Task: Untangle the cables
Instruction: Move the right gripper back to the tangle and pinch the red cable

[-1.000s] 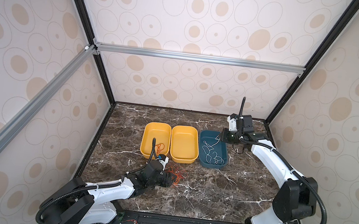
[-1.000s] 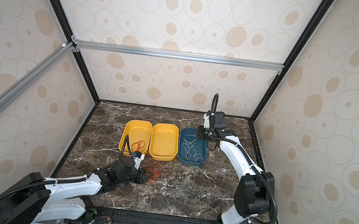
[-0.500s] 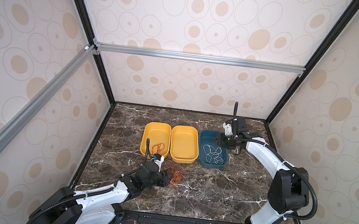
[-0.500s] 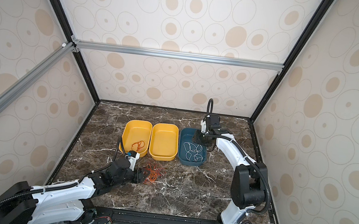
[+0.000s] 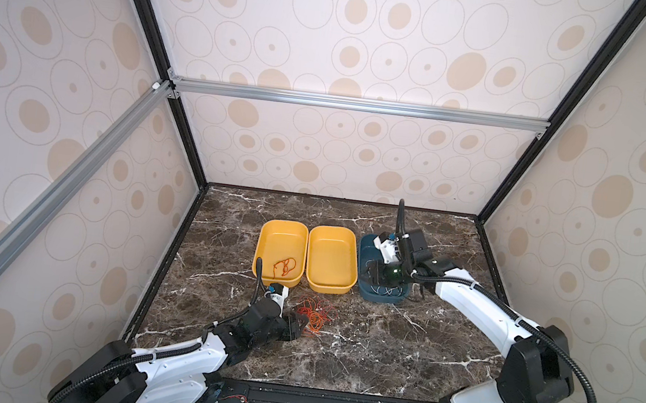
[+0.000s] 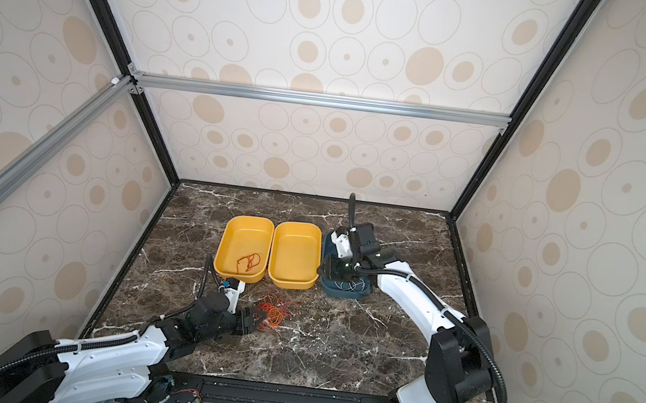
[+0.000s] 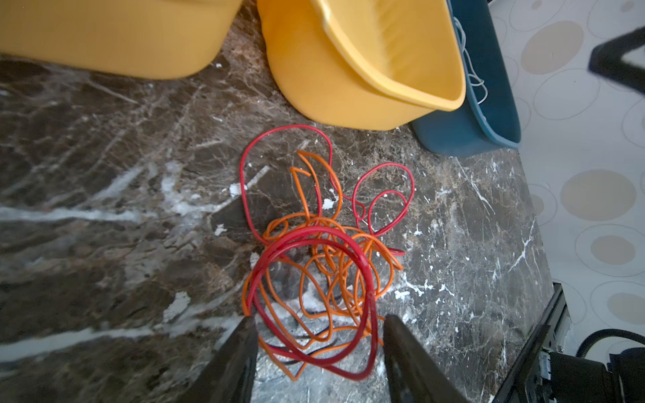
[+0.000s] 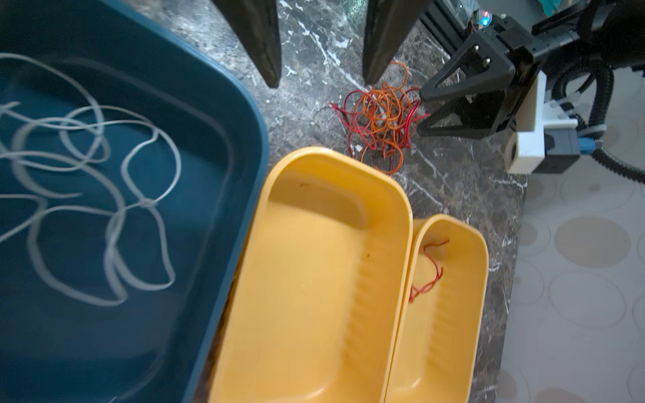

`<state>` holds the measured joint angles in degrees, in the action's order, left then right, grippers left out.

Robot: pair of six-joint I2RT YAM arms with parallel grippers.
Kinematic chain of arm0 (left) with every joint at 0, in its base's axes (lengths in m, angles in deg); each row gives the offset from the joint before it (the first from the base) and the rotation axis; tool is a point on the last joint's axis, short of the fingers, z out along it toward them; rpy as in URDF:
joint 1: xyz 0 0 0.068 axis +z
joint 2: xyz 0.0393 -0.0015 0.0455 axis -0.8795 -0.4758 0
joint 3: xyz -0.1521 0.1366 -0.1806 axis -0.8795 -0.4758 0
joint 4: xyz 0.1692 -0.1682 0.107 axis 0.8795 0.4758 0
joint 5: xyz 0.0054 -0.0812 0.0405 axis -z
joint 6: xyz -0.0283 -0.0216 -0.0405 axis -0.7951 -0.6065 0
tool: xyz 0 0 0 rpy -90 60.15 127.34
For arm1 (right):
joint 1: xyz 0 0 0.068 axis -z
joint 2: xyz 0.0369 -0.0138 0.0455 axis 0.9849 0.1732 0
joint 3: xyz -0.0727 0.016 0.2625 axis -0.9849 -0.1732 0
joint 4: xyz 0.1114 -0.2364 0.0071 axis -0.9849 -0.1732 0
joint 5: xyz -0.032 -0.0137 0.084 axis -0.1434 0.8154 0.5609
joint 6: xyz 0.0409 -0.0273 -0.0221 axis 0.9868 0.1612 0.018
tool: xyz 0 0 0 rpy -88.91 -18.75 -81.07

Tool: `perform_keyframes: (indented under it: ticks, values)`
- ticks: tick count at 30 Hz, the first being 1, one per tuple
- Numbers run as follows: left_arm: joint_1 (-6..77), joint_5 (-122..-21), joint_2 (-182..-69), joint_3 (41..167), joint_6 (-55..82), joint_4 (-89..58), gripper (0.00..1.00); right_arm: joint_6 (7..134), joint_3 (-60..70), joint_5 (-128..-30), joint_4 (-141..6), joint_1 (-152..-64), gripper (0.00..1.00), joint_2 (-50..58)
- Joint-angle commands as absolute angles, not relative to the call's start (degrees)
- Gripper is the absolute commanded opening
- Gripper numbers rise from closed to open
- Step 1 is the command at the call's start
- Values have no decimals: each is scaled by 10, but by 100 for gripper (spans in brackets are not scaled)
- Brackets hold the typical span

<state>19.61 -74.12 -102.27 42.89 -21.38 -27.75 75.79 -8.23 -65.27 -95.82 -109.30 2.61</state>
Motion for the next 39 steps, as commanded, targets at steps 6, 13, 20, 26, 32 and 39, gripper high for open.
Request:
perform_keyframes:
  ticks: [6, 13, 20, 26, 32, 39]
  values:
    - [200, -722, -1053, 437, -211, -327, 56, 795, -118, -636, -895, -1181, 41, 56]
    - [199, -714, -1086, 448, -206, -331, 50, 792, -116, -645, -877, -1217, 41, 94]
    - [199, -705, -1104, 453, -206, -330, 29, 768, -96, -625, -861, -1248, 34, 135]
    - [199, -711, -1094, 445, -210, -322, 24, 760, -77, -640, -858, -1270, 33, 173]
    - [199, -719, -1079, 445, -209, -311, 20, 758, -67, -651, -858, -1275, 31, 198]
    - [199, -727, -1072, 437, -212, -301, 14, 744, -62, -736, -903, -1275, 31, 185]
